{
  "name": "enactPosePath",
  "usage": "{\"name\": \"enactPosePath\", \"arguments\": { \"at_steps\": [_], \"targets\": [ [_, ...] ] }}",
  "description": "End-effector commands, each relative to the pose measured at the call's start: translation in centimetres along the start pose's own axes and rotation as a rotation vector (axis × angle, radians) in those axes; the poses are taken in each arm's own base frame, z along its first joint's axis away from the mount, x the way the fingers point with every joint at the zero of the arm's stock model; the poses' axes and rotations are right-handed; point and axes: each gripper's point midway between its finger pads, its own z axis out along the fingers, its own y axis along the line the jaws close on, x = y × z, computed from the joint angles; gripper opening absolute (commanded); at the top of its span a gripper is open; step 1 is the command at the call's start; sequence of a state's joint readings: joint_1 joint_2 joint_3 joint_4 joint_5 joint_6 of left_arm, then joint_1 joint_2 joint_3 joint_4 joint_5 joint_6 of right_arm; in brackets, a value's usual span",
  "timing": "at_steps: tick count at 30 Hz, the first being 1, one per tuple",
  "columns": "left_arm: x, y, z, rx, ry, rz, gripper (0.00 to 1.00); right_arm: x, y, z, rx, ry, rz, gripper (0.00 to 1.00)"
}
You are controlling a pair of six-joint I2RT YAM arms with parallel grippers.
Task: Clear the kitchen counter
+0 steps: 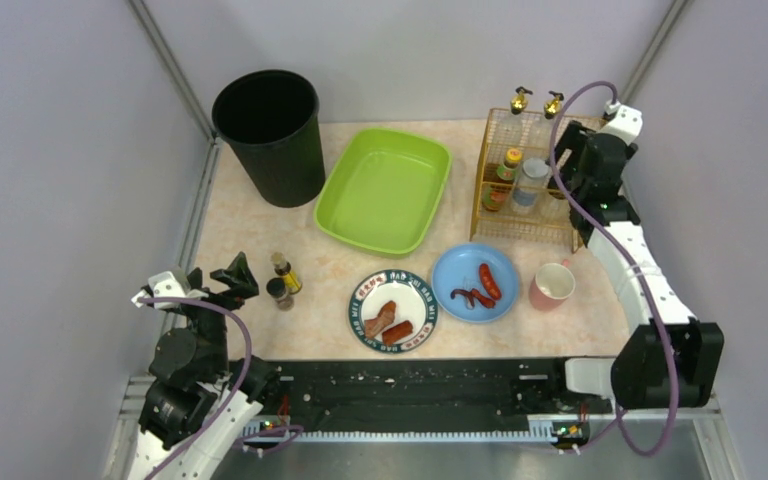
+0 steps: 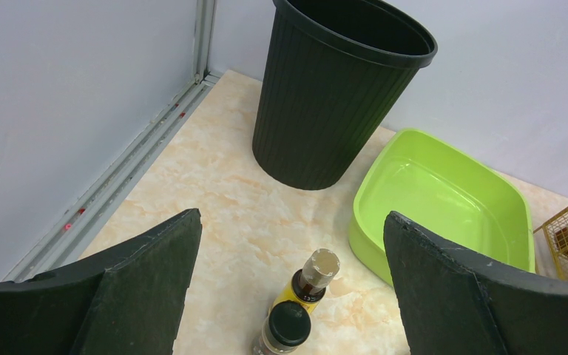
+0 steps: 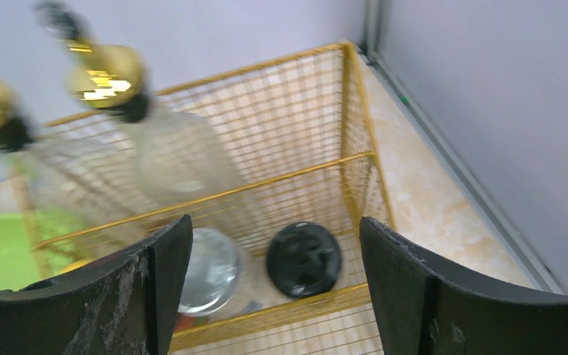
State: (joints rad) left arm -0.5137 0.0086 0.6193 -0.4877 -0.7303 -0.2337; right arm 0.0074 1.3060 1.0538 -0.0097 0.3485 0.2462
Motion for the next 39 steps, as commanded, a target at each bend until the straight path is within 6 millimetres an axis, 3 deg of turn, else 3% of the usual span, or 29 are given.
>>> {"name": "enactPosePath", "arguments": {
  "at_steps": [1, 7, 17, 22, 33, 39],
  "targets": [
    [-3.2, 0.8, -1.7, 0.031, -0.123, -0.111, 0.97, -5.5, 4.1, -4.7, -0.139, -0.144, 0.012, 0.80],
    [-3.0, 0.9, -1.6, 0.026, -0.120, -0.107, 0.97, -6.5, 10.5, -9.7, -0.408, -0.168, 0.000, 0.80],
    [-3.0, 1.0, -1.6, 0.015, -0.125, -0.108, 0.98, -1.4, 22.2, -17.9, -0.812, -0.038, -0.133, 0.80],
    [-2.9, 1.2, -1.6, 0.007, -0.125, -0.109, 0.99, 0.9, 26.6, -21.3, -0.946, -0.001, -0.184, 0.80],
    [-3.0, 1.7, -1.6, -0.023, -0.127, -0.114, 0.99, 8.2, 37.0, -28.8, -1.221, 0.107, -0.307, 0.80],
    [-3.0, 2.0, -1.6, -0.036, -0.128, -0.116, 0.99, 11.7, 41.5, -32.9, -1.359, 0.172, -0.337, 0.80]
  ]
}}
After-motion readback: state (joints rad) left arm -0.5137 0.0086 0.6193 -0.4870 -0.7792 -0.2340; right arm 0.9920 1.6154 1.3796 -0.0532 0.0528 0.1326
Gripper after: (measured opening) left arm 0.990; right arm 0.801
